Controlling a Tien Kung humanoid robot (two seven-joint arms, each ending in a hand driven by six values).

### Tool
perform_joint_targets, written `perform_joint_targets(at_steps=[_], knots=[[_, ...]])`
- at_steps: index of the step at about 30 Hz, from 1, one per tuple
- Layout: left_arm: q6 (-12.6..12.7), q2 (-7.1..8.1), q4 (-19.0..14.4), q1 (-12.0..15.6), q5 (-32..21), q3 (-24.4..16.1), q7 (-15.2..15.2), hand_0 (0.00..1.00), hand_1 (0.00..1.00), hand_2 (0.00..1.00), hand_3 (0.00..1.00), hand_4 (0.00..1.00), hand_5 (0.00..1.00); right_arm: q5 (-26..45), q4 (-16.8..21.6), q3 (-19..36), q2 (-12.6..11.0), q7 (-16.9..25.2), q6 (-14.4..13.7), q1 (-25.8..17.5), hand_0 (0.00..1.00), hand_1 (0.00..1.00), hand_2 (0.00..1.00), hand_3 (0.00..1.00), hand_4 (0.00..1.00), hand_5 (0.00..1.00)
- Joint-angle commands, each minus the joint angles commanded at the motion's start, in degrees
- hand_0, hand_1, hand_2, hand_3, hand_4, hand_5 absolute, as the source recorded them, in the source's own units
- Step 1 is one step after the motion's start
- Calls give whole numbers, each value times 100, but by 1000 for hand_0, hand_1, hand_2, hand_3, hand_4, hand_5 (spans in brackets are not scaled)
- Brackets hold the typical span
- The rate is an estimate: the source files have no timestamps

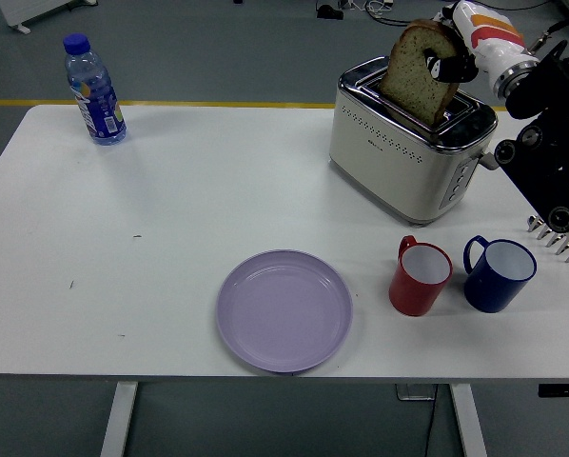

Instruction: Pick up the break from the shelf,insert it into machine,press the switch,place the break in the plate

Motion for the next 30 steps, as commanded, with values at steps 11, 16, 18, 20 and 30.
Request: perform_joint_targets(at_steps=[11,16,18,20,30], knots=[[5,0,0,-6,-15,23,2,614,484,450,567,361,892,-209,-135,10,39,105,316,32,95,176,309,431,419,2],[7,0,0,-8,-27,34,-1,613,479,449,567,361,888,-266,-231,-33,30,322,540,35,314,444,508,584,626,113],[12,0,0,-7,-29,25,-3,613,479,449,567,361,888,-239,-245,-30,28,360,552,39,314,444,508,584,626,113],[14,0,0,-7,-30,26,-3,613,479,449,567,361,888,-219,-251,-27,25,391,569,46,314,444,508,584,626,113],[32,0,0,4,-134,124,-18,614,477,445,568,363,888,-233,-249,48,-13,478,728,24,871,818,921,926,791,210]])
